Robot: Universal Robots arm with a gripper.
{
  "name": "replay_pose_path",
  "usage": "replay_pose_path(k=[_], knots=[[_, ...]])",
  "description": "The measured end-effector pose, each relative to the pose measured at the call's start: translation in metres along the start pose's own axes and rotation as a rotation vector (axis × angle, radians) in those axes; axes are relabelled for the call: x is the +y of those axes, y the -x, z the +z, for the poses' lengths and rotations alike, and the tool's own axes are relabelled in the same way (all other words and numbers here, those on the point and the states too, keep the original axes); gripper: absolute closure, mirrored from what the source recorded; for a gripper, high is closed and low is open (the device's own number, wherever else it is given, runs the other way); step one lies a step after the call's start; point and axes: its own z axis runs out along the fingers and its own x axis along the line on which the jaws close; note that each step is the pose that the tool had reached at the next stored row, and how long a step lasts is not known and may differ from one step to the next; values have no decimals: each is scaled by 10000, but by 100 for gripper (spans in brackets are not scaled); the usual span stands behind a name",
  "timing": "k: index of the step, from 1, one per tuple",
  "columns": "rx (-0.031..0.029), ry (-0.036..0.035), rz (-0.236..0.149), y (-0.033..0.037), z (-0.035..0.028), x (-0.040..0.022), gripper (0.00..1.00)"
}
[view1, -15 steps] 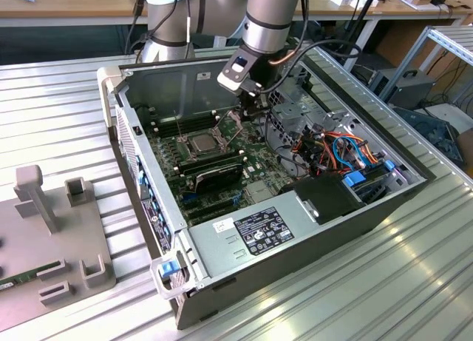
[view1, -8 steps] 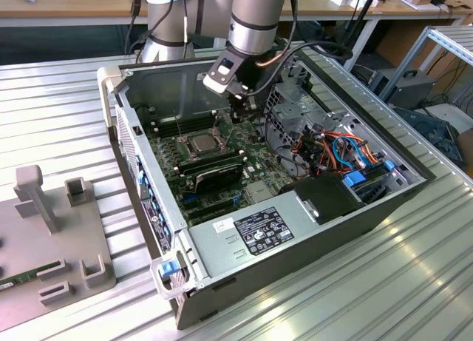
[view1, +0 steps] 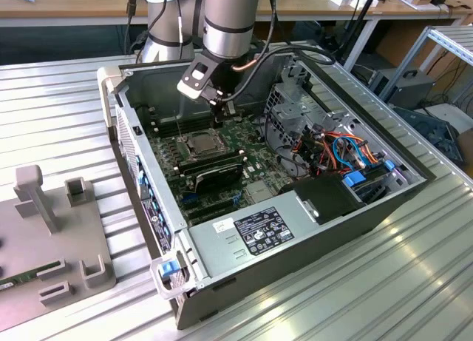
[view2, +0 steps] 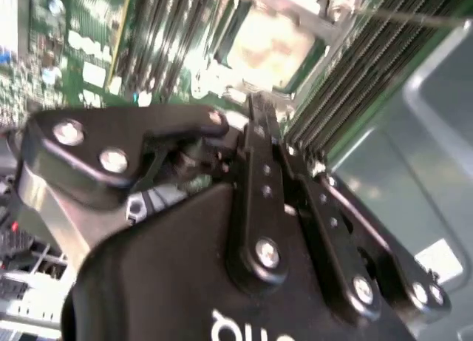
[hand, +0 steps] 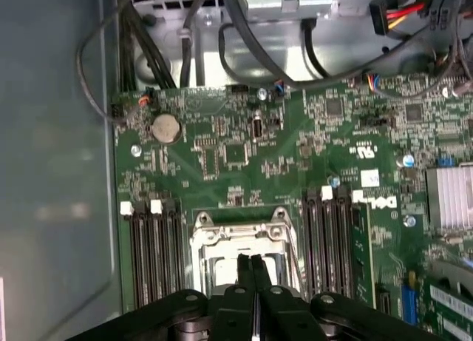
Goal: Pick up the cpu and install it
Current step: 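Close the cpu cover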
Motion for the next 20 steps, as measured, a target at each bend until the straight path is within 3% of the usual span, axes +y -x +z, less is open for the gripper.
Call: replay_pose_path(k=[3,5,7,9,11,13,15,19,20], knots=[[-1,-1,0,0,4,-1,89],[94,-38,8,0,11,-1,89],[162,-133,13,-1,20,-2,89],[152,-246,13,0,32,-3,89],[142,-306,14,0,31,-4,89],[130,-462,14,0,51,-6,89],[120,-548,12,1,67,-18,89],[121,-558,2,3,73,-51,89],[122,-551,-6,7,73,-83,89]])
